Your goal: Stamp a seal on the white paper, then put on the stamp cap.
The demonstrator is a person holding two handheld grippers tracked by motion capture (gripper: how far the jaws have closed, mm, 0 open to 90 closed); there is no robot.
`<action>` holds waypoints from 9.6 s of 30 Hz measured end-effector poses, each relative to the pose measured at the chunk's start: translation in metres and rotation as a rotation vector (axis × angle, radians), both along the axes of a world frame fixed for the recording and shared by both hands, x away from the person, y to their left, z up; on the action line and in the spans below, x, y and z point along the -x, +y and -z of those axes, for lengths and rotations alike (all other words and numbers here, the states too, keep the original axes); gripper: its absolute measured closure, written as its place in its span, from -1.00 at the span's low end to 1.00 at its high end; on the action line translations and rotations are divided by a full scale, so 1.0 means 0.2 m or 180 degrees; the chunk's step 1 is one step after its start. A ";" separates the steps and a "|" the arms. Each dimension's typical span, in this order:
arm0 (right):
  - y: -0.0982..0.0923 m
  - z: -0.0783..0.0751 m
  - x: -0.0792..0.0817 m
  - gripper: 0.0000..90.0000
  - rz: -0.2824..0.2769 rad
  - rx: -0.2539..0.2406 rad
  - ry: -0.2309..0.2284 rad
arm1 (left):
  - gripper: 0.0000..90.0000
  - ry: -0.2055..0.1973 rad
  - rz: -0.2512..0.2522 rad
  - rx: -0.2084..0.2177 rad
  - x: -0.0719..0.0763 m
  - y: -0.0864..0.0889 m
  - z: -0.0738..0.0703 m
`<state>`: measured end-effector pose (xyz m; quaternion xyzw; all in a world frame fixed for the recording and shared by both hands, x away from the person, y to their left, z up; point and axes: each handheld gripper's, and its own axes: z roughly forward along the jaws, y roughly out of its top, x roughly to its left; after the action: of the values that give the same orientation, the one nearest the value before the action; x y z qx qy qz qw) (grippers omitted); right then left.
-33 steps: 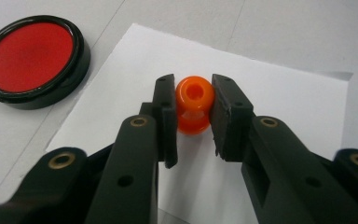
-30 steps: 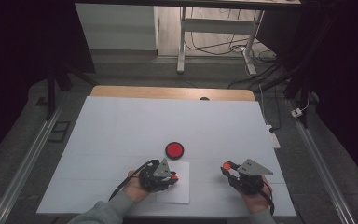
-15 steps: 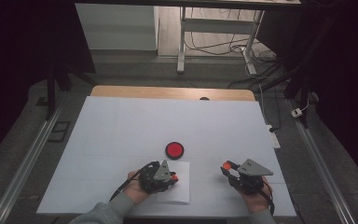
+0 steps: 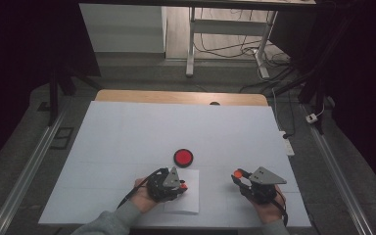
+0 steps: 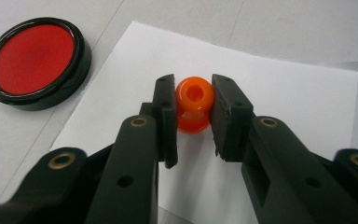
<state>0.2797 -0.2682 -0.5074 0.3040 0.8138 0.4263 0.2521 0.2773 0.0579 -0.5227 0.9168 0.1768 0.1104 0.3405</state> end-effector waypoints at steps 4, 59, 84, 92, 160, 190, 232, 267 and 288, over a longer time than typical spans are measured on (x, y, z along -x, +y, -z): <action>0.00 0.00 0.00 0.43 0.0009 0.0021 0.0006 | 0.61 0.0072 0.0010 0.0037 -0.02 0.00 0.00; -0.01 -0.01 0.00 0.43 0.0012 -0.0017 -0.0021 | 0.60 0.0296 -0.0101 0.0892 -0.06 0.18 -0.18; -0.02 0.00 -0.01 0.43 0.0032 -0.0008 -0.0005 | 0.60 0.0284 -0.0235 0.1487 -0.05 0.36 -0.34; 0.00 0.00 -0.01 0.43 0.0015 0.0030 -0.0001 | 0.60 0.0269 -0.0255 0.1479 -0.05 0.37 -0.35; 0.30 -0.03 0.03 0.43 -0.0609 -0.0172 -0.0001 | 0.60 0.0271 -0.0319 0.1249 -0.03 0.35 -0.27; 0.54 -0.02 0.05 0.43 -0.0935 -0.0130 0.0048 | 0.60 0.0400 -0.0195 0.1331 -0.07 0.32 -0.24; 0.75 0.01 -0.02 0.43 -0.1068 0.0016 0.0054 | 0.60 0.0447 -0.0112 0.1354 -0.08 0.25 -0.23; 0.75 0.00 -0.01 0.43 -0.1071 -0.0042 0.0021 | 0.60 0.0479 -0.0106 0.1282 -0.09 0.23 -0.20; 0.76 -0.01 0.00 0.44 -0.1005 0.0025 0.0035 | 0.61 0.0523 -0.0140 0.1296 -0.09 0.23 -0.18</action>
<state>0.2805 -0.1172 -0.5055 0.1736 0.8545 0.4558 0.1787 0.2959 0.1038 -0.4859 0.8310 0.2426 0.0048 0.5005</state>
